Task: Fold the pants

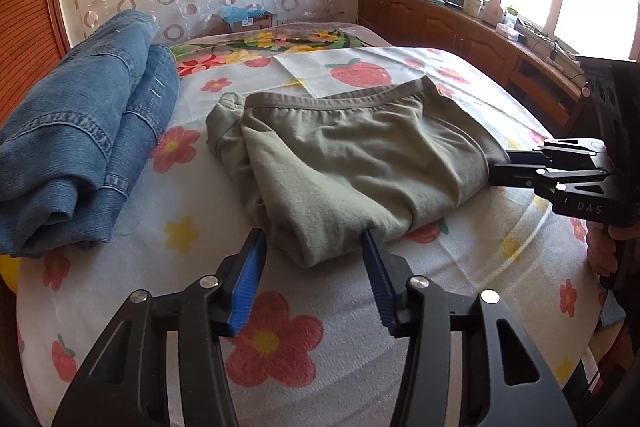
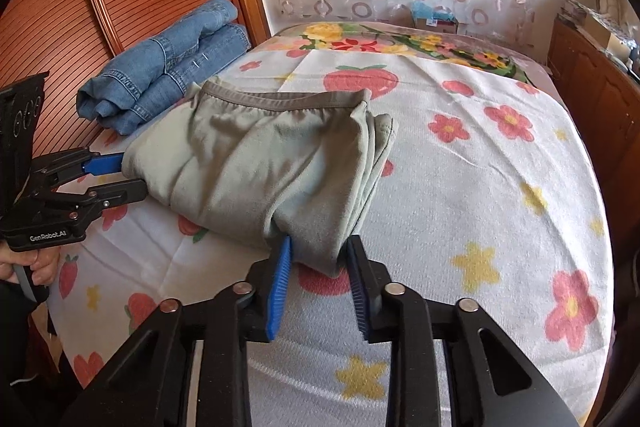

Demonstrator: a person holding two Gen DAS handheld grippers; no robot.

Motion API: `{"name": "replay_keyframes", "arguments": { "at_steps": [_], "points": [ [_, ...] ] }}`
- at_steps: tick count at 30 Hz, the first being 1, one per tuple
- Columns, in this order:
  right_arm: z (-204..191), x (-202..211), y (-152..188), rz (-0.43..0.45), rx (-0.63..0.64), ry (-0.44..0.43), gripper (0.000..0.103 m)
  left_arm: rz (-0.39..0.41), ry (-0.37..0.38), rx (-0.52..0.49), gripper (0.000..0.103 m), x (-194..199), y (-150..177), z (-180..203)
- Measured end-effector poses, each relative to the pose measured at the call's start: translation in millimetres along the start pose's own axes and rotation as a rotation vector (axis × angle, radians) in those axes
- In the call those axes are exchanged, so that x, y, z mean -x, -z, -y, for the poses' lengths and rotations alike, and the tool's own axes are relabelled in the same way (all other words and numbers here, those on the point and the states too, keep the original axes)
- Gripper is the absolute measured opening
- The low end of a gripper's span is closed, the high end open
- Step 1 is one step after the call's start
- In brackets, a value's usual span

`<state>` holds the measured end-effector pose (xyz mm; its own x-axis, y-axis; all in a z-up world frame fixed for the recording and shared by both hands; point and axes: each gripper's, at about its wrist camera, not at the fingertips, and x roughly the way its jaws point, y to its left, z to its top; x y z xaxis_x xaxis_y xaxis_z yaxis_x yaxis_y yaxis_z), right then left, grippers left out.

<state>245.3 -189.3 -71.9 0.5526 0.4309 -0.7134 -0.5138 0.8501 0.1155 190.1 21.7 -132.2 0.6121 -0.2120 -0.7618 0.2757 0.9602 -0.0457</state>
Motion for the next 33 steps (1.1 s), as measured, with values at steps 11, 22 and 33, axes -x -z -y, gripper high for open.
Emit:
{"name": "replay_keyframes", "arguments": {
  "at_steps": [11,22,33],
  "points": [
    [1,10,2,0.047,-0.001,0.045,0.009,-0.004,-0.007,0.007,0.035,-2,-1,-3],
    [1,36,5,0.095,-0.011,0.005,0.009,0.076,0.017,0.009,0.013,36,5,2],
    [-9,77,55,0.077,-0.005,-0.041,0.009,0.044,0.061,0.013,0.013,63,47,19]
  ]
}}
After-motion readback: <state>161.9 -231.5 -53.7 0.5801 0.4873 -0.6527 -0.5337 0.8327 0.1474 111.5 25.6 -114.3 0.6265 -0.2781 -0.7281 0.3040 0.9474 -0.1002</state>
